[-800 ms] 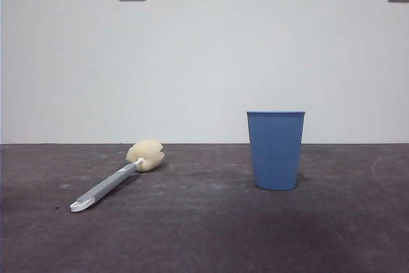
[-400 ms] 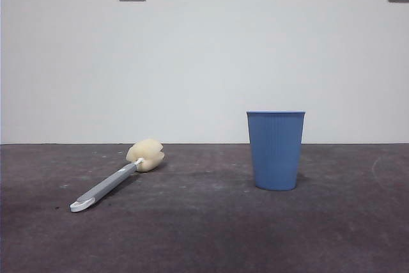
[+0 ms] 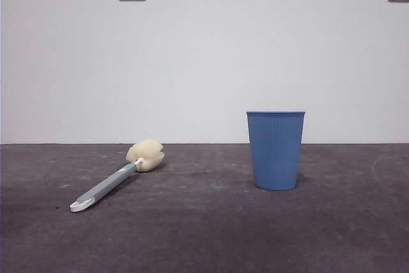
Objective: Pick up the cup brush,pick up the cup,insert the brush into the cup,clean the cup,put the cup brush back,put the cup back to the fixed position on the table
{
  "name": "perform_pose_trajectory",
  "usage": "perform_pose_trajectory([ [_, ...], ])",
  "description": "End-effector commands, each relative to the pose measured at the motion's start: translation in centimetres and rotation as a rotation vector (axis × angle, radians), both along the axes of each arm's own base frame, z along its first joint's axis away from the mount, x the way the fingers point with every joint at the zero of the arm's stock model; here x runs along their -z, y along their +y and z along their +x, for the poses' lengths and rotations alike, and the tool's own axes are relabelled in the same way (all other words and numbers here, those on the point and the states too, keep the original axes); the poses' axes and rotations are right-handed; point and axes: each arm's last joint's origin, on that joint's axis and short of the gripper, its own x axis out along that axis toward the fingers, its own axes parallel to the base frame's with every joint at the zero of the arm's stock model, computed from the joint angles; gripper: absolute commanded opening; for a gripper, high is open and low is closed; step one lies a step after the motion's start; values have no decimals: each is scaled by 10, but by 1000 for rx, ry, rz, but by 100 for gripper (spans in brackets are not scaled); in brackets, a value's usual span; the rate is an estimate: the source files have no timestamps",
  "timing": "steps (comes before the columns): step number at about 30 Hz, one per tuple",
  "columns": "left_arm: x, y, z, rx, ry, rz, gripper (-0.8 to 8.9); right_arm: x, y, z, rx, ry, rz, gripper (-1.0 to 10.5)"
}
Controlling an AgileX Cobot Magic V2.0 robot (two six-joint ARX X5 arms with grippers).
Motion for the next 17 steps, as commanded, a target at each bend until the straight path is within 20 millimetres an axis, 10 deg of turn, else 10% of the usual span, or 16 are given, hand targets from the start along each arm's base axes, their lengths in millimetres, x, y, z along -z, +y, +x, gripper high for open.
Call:
perform_pose_trajectory([
  [1, -1, 1, 0, -17, -10, 30, 608, -1, 0, 0, 7, 3, 7, 632],
  [17, 6, 2, 42, -92, 106, 82, 603, -1, 0, 0, 13, 7, 8, 629],
])
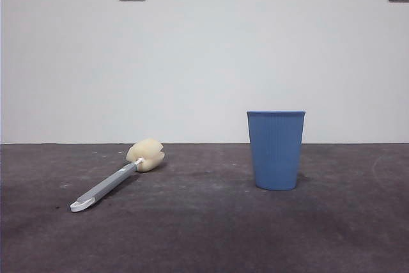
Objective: Pick up the cup brush,pick up the cup,insert the brush into the cup,clean the cup,put the cup brush back,put the cup back to the fixed position on the table
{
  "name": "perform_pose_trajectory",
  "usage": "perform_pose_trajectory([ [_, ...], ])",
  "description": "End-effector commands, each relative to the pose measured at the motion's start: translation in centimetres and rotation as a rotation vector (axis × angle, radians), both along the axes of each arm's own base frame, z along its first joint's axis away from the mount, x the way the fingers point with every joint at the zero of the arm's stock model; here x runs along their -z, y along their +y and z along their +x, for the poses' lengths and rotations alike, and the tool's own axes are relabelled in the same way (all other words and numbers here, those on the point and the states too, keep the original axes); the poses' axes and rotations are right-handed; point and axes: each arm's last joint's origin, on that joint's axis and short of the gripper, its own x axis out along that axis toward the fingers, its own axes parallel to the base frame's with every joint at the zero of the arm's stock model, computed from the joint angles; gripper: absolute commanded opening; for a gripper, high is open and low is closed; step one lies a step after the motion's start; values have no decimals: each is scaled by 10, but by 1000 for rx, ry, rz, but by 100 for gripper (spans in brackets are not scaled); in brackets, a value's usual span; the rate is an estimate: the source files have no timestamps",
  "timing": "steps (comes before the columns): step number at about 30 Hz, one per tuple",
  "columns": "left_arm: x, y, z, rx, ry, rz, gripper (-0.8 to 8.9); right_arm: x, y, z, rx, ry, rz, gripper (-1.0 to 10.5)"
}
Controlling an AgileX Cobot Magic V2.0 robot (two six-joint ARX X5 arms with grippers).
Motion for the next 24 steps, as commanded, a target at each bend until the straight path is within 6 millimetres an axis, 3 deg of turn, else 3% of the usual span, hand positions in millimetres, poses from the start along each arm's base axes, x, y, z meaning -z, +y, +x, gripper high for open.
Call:
perform_pose_trajectory([
  [1, 0, -2, 14, 9, 7, -13, 603, -1, 0, 0, -2, -5, 3, 630],
  [6, 6, -14, 45, 16, 53, -13, 602, -1, 0, 1, -2, 0, 2, 630],
  [12, 24, -45, 83, -2, 86, 100, 601, 0, 1, 2, 5, 12, 7, 629],
  [24, 89, -113, 140, -43, 144, 239, 593, 0, 1, 5, 10, 28, 10, 629],
])
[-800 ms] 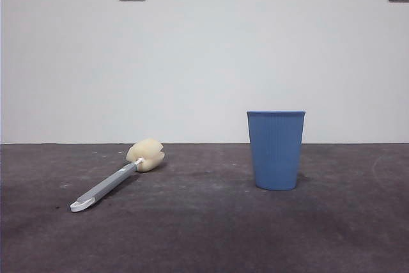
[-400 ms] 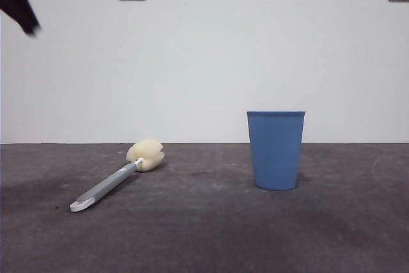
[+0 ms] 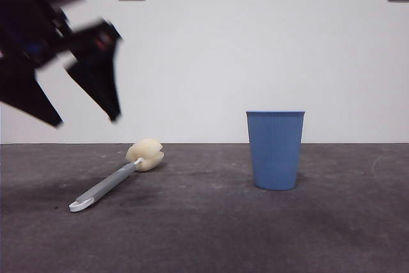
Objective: Pick up the cup brush,pick up the cup,insert the brush into the cup,clean the cup,put the cup brush back,put the cup back to the fixed position on the table
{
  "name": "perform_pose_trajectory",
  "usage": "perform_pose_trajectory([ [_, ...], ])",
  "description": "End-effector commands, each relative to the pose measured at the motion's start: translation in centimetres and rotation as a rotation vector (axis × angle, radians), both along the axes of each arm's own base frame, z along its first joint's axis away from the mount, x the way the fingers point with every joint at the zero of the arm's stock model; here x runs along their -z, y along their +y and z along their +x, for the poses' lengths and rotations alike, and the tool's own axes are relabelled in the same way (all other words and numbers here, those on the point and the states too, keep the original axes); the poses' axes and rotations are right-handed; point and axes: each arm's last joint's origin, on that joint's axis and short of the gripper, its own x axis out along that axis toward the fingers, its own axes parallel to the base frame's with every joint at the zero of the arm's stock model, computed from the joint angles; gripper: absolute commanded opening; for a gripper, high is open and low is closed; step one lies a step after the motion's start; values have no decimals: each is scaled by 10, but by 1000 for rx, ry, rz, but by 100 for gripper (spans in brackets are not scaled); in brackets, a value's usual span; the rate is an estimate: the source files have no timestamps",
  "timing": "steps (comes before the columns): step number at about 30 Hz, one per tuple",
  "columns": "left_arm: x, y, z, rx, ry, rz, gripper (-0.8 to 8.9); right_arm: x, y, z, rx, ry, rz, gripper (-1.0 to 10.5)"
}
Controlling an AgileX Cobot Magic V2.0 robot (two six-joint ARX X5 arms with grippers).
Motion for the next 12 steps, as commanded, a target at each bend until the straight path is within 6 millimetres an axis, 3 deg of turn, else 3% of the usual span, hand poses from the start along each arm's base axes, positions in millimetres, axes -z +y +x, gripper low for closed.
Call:
perform_pose_trajectory([
  [1, 18, -10, 10, -41, 28, 16, 593, -1, 0, 0, 1, -2, 4, 629],
  [12, 65, -23, 29, -84, 128, 57, 593, -1, 0, 0, 1, -3, 4, 629],
])
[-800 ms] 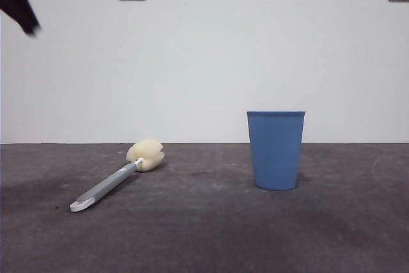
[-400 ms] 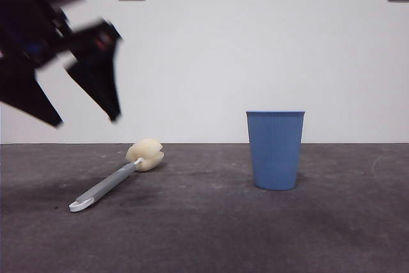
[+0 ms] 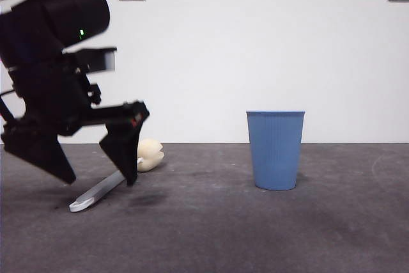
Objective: Pick up the cup brush,pick up the cup,insert the brush into the cup,clean the cup,put the cup brush back,put the cup back to the fixed position on the table
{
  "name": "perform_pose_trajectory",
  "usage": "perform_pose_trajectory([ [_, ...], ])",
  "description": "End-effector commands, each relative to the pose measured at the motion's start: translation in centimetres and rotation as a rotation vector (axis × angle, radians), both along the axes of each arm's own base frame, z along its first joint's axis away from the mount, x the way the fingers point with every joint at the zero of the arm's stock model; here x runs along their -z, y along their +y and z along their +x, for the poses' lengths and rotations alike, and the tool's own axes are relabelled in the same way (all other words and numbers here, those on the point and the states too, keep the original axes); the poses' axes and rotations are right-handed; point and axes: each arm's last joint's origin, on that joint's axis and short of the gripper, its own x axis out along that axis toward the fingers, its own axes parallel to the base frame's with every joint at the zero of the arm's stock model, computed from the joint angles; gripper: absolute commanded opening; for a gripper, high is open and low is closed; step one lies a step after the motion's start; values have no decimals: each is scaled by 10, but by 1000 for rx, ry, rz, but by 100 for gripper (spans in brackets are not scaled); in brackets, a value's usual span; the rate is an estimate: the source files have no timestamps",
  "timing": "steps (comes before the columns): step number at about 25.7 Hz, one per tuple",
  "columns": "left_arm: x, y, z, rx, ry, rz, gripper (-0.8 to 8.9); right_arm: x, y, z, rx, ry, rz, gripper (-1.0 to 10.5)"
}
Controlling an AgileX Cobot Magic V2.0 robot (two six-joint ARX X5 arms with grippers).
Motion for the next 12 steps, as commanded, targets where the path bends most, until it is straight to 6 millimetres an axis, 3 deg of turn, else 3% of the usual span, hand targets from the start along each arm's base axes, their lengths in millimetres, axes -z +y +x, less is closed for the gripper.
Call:
perform_pose_trajectory([
  [1, 10, -2, 2, -21, 31, 7, 593, -1, 0, 0, 1, -4, 4, 629],
  [3, 12, -3, 2, -32, 30, 30, 582, -1, 0, 0, 1, -4, 4, 626],
  [9, 13, -6, -1, -7, 47, 14, 40, -1, 0, 0, 1, -4, 3, 626],
  [12, 13, -7, -1, 2, 53, 5, 21, -1, 0, 0, 1, -4, 3, 626],
])
